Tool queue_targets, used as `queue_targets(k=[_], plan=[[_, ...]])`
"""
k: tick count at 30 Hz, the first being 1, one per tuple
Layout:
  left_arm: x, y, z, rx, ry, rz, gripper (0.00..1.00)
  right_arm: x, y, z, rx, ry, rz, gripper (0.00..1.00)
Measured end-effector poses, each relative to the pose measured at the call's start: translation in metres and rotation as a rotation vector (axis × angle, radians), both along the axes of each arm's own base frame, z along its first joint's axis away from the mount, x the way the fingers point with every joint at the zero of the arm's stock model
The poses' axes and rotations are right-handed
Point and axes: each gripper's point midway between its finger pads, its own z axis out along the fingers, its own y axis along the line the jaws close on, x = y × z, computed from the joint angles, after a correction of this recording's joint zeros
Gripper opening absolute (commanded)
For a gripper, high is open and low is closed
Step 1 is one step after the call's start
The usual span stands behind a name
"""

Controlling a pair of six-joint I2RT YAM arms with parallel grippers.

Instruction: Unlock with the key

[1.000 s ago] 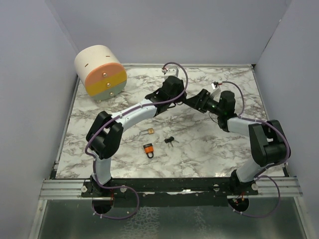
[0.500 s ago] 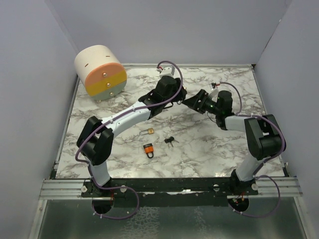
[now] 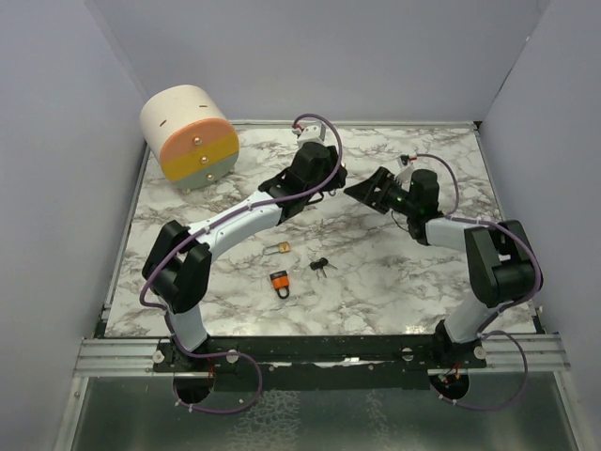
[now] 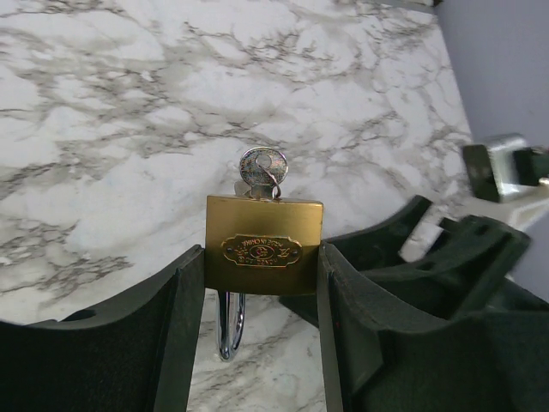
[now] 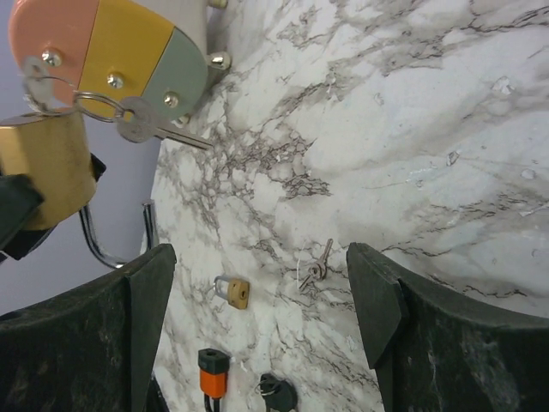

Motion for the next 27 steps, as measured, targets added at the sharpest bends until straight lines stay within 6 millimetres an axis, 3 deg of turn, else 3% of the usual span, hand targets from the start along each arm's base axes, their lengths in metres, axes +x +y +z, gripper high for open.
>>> queue_targets(k=[4,10,14,20,27], plan=[[0.015,0.031,-0.011,0.111,0.008,0.083,0.0,-0.001,-0.01,0.014,-0.037,-0.034,-0.054,0.82],[0.058,0.095,-0.027,0.383,-0.012,0.291,0.0,-0.005,-0.023,0.057,-0.087,-0.152,-0.115,0.82],[0.076,0.131,-0.062,0.556,0.032,0.365,0.0,-0.009,-0.03,0.073,-0.119,-0.196,-0.139,0.82],[0.082,0.17,-0.121,0.702,0.153,0.385,0.0,-0.016,-0.037,0.084,-0.156,-0.225,-0.161,0.82],[0.087,0.194,-0.146,0.764,0.207,0.4,0.0,-0.019,-0.04,0.09,-0.174,-0.246,-0.168,0.82]])
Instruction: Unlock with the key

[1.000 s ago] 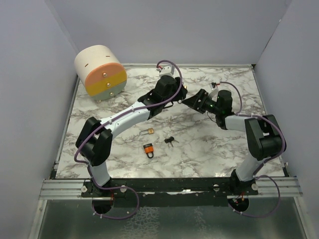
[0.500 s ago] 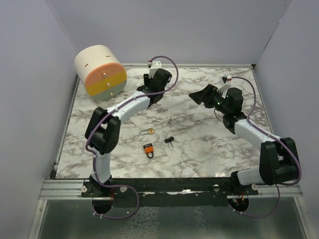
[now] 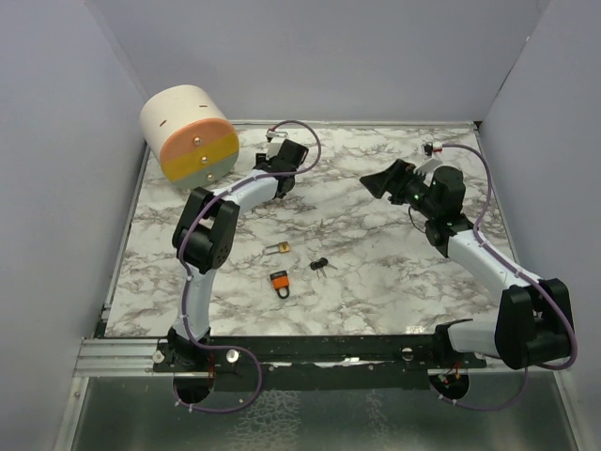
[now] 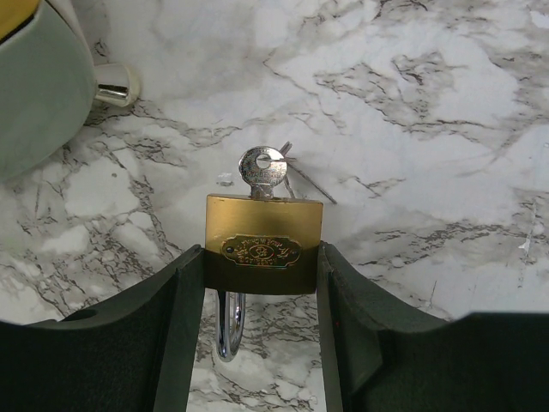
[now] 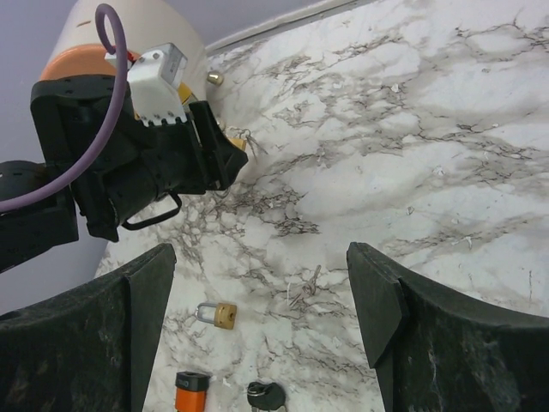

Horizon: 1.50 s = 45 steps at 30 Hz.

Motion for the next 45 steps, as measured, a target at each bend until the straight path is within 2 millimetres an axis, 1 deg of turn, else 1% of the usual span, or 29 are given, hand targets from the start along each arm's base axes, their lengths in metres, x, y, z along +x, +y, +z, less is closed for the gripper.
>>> queue_targets(k=[3,7,11,16,18,19,20,21,28,30,31,32,33,34,36,37,38,41,45], plan=[[0.0,-0.004,-0.008,-0.002,0.017,-0.013,0.0,0.0,0.0,-0.001,-0.001,0.004,0.0,0.82],[0.003,-0.014,-0.022,-0.031,0.043,-0.044,0.0,0.001,0.0,-0.004,-0.001,0.011,0.0,0.82],[0.004,-0.024,-0.025,-0.076,0.046,-0.064,0.0,0.001,0.0,-0.004,-0.002,0.012,0.0,0.82],[0.001,-0.031,-0.038,-0.128,0.073,-0.088,0.0,0.001,0.0,-0.004,-0.002,0.012,0.0,0.82],[0.002,-0.032,-0.04,-0.147,0.074,-0.09,0.0,0.0,0.0,-0.005,-0.002,0.013,0.0,0.83],[0.003,-0.033,-0.04,-0.155,0.071,-0.09,0.0,0.0,0.0,-0.005,-0.002,0.014,0.0,0.84],[0.004,-0.033,-0.041,-0.162,0.068,-0.091,0.0,0.0,0.0,-0.005,-0.003,0.014,0.0,0.93],[0.005,-0.033,-0.041,-0.168,0.067,-0.092,0.0,0.0,0.0,-0.006,-0.003,0.015,0.0,0.98],[0.014,-0.03,-0.042,-0.226,0.049,-0.103,0.0,-0.004,0.001,-0.018,-0.014,0.035,0.022,1.0],[0.016,-0.03,-0.042,-0.234,0.047,-0.105,0.08,-0.003,0.002,-0.023,-0.018,0.048,0.03,1.0],[0.016,-0.03,-0.043,-0.24,0.048,-0.108,0.17,-0.003,0.002,-0.024,-0.02,0.051,0.032,1.0],[0.016,-0.031,-0.043,-0.245,0.048,-0.112,0.31,-0.003,0.002,-0.024,-0.022,0.049,0.032,1.0],[0.016,-0.032,-0.043,-0.25,0.048,-0.116,0.51,-0.003,0.002,-0.024,-0.024,0.044,0.032,1.0],[0.017,-0.032,-0.043,-0.256,0.047,-0.118,0.66,-0.003,0.001,-0.023,-0.028,0.039,0.033,1.0],[0.017,-0.033,-0.043,-0.263,0.046,-0.126,0.86,-0.003,0.001,-0.025,-0.041,0.04,0.035,1.0],[0.018,-0.033,-0.044,-0.265,0.047,-0.131,0.95,-0.004,0.0,-0.026,-0.049,0.042,0.036,1.0],[0.018,-0.034,-0.044,-0.273,0.044,-0.128,0.98,-0.004,-0.001,-0.028,-0.061,0.043,0.037,1.0],[0.019,-0.034,-0.043,-0.276,0.038,-0.131,0.99,-0.005,-0.002,-0.029,-0.092,0.029,0.041,1.0],[0.018,-0.033,-0.042,-0.277,0.037,-0.131,0.99,-0.006,-0.005,-0.02,-0.109,-0.009,0.036,1.0]])
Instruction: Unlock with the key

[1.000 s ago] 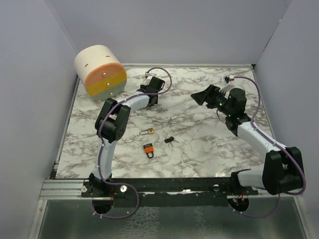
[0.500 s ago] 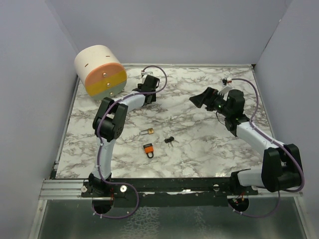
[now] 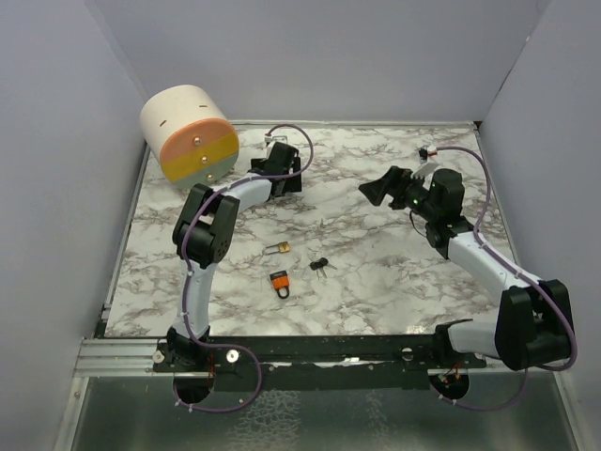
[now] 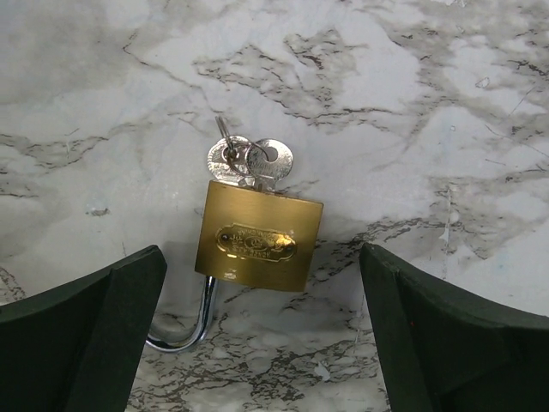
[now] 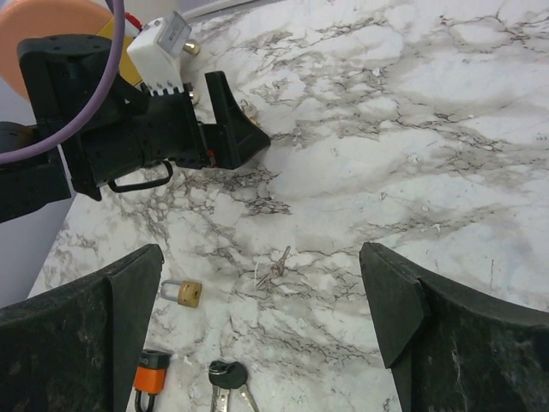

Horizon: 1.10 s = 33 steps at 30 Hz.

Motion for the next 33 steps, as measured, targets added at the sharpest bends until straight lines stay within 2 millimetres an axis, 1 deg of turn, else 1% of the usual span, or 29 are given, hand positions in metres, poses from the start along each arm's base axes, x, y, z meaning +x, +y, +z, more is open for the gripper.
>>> queue_targets(k=[2,4,6,7,9,12,13,14,16,18,19,20,22,25,27,30,33], plan=[[-0.003,0.002,0.001,0.002,0.005,0.0,0.99,0.0,0.0,0.0,-0.004,0.0,0.0,1.0],[-0.007,0.003,0.008,0.0,-0.001,0.0,0.99,0.003,0.0,-0.005,-0.013,0.02,0.004,1.0],[-0.01,0.005,0.02,-0.01,-0.019,0.0,0.99,0.004,0.001,-0.012,-0.016,0.037,0.008,0.94],[-0.011,0.005,0.03,-0.018,-0.036,-0.001,0.99,0.004,0.002,-0.016,-0.019,0.05,0.013,0.93],[-0.015,0.005,0.055,-0.049,-0.09,-0.006,0.99,0.003,0.003,-0.025,-0.03,0.072,0.026,0.93],[-0.026,0.005,0.106,-0.134,-0.209,-0.021,0.99,0.0,0.007,-0.041,-0.069,0.104,0.054,0.89],[-0.03,0.003,0.119,-0.164,-0.244,-0.029,0.99,-0.001,0.01,-0.046,-0.092,0.113,0.068,0.88],[-0.035,0.001,0.136,-0.204,-0.288,-0.044,0.98,-0.001,0.013,-0.048,-0.106,0.119,0.082,0.87],[-0.044,-0.003,0.157,-0.269,-0.341,-0.074,0.97,-0.002,0.026,-0.051,-0.15,0.12,0.125,0.84],[-0.052,-0.008,0.167,-0.319,-0.373,-0.107,0.97,-0.001,0.041,-0.049,-0.18,0.111,0.164,0.83],[-0.058,-0.01,0.166,-0.337,-0.372,-0.122,0.97,-0.001,0.051,-0.049,-0.198,0.106,0.192,0.83],[-0.064,-0.011,0.162,-0.35,-0.366,-0.137,0.97,-0.001,0.057,-0.049,-0.21,0.1,0.207,0.83],[-0.077,-0.012,0.148,-0.363,-0.337,-0.158,0.97,0.0,0.076,-0.055,-0.254,0.102,0.248,0.83],[-0.103,-0.008,0.122,-0.373,-0.279,-0.185,0.96,0.0,0.097,-0.072,-0.319,0.123,0.284,0.81],[-0.118,-0.005,0.112,-0.378,-0.254,-0.194,0.96,-0.003,0.108,-0.087,-0.357,0.15,0.303,0.79],[-0.133,-0.001,0.111,-0.391,-0.252,-0.203,0.95,-0.011,0.118,-0.112,-0.405,0.197,0.328,0.68],[-0.141,0.001,0.12,-0.409,-0.273,-0.209,0.95,-0.014,0.117,-0.129,-0.443,0.242,0.332,0.66]])
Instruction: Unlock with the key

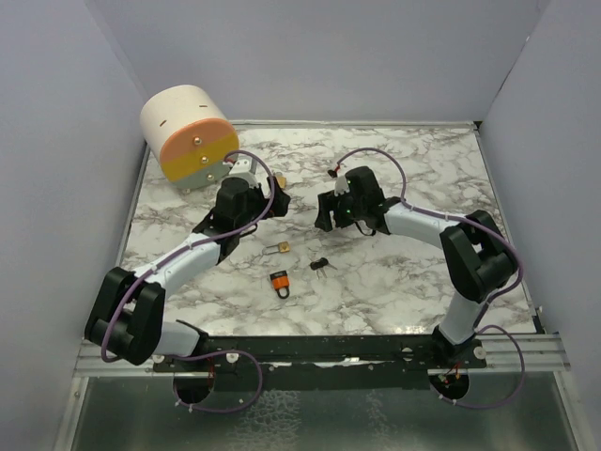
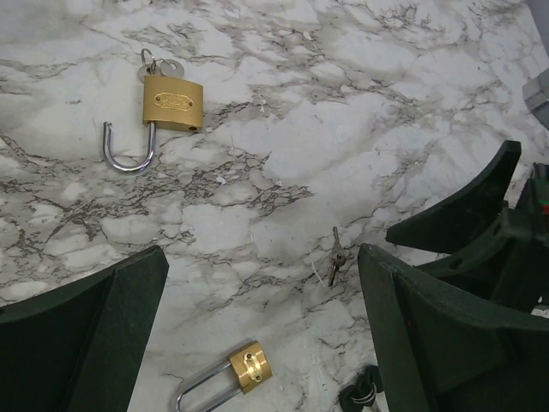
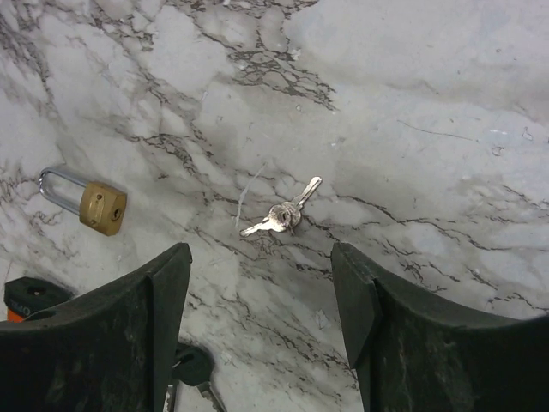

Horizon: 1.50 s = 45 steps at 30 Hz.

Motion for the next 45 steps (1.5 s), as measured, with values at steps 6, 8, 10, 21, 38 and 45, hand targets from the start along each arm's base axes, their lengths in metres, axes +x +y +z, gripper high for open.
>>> queue_targets(k=[6,8,10,21,38,45], plan=[[-0.005,0.0,0.004,-0.022,-0.01,-0.002,0.95,0.01,0.002,-0.008,-0.036,0.001,-0.012,0.55],[-0.007,0.001,-0.001,-0.023,0.001,-0.003,0.95,0.011,0.004,-0.009,-0.042,0.001,-0.01,0.54],[-0.01,0.001,-0.007,-0.023,0.015,-0.003,0.95,0.011,0.005,-0.013,-0.05,0.004,-0.004,0.5],[-0.014,0.002,-0.013,-0.027,0.032,-0.004,0.95,0.007,0.007,-0.036,-0.098,0.051,0.009,0.43],[-0.014,0.001,-0.017,-0.026,0.04,-0.01,0.95,0.011,0.008,-0.044,-0.118,0.055,-0.002,0.16],[-0.014,0.0,-0.019,-0.024,0.047,-0.011,0.95,0.015,0.009,-0.042,-0.118,0.047,-0.01,0.01]])
